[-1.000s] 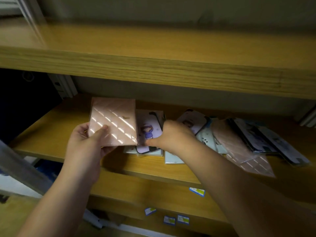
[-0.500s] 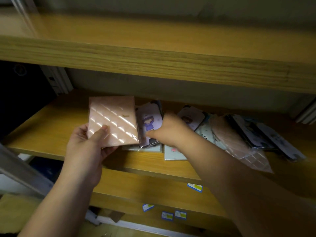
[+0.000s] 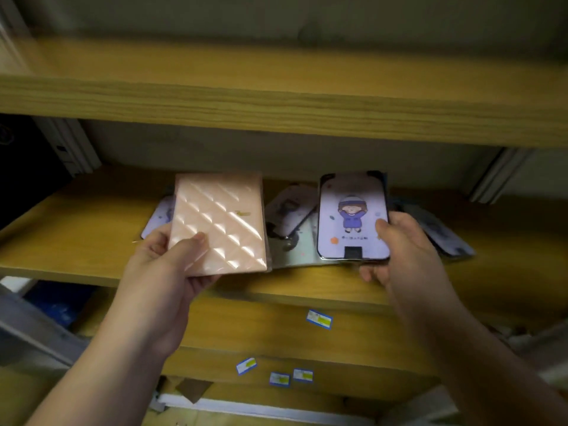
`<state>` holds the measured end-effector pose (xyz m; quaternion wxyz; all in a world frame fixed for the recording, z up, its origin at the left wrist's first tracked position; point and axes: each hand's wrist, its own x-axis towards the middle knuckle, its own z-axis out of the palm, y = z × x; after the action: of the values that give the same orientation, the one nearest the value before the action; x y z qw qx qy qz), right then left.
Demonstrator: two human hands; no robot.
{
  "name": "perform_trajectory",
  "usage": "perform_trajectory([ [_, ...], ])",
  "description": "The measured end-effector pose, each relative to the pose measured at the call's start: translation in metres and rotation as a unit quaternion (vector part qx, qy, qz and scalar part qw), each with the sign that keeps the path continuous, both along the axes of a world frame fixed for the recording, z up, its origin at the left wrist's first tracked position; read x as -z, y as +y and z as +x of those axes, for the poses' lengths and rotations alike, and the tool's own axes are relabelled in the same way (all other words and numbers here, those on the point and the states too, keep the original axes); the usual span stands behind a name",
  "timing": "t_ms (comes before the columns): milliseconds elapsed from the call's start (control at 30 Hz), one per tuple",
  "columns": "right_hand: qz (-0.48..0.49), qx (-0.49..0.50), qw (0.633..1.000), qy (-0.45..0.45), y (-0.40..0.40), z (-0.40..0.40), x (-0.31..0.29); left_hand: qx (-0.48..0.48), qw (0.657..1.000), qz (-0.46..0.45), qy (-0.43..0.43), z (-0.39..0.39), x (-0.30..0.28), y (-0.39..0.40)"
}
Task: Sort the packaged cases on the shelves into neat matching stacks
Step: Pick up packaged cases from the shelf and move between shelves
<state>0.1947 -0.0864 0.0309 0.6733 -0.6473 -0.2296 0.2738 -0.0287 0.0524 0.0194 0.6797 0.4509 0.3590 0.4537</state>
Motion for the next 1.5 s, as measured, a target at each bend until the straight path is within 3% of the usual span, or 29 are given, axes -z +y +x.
perform_trajectory([
  [133, 0.026, 0.049, 0.997, 0.051, -0.071, 0.015, -0.001, 0.043, 0.999, 0.003, 0.013, 0.023, -0.004, -0.062],
  [367, 0.052, -0.017, 0.998, 0.042, -0.232, 0.038, -0.004, 0.073, 0.997, 0.017, 0.021, 0.070, 0.002, -0.192],
  [567, 0.031, 0.055, 0.993, 0.097, -0.347, 0.081, -0.003, 0.100, 0.994, 0.033, -0.005, 0.112, 0.007, -0.296],
  [800, 0.132, 0.084, 0.985, 0.067, -0.453, 0.149, -0.005, 0.174, 0.984, 0.021, 0.041, 0.195, -0.004, -0.389],
  [1067, 0.074, 0.152, 0.985, 0.035, -0.500, 0.244, 0.012, 0.223, 0.972, -0.032, 0.066, 0.309, 0.004, -0.434],
  [1267, 0.021, 0.214, 0.972, 0.091, -0.509, 0.336, 0.015, 0.227, 0.971, -0.046, 0.061, 0.419, 0.017, -0.429],
  [1500, 0.012, 0.195, 0.977, 0.088, -0.514, 0.417, 0.022, 0.201, 0.967, 0.037, 0.154, 0.539, 0.027, -0.403],
])
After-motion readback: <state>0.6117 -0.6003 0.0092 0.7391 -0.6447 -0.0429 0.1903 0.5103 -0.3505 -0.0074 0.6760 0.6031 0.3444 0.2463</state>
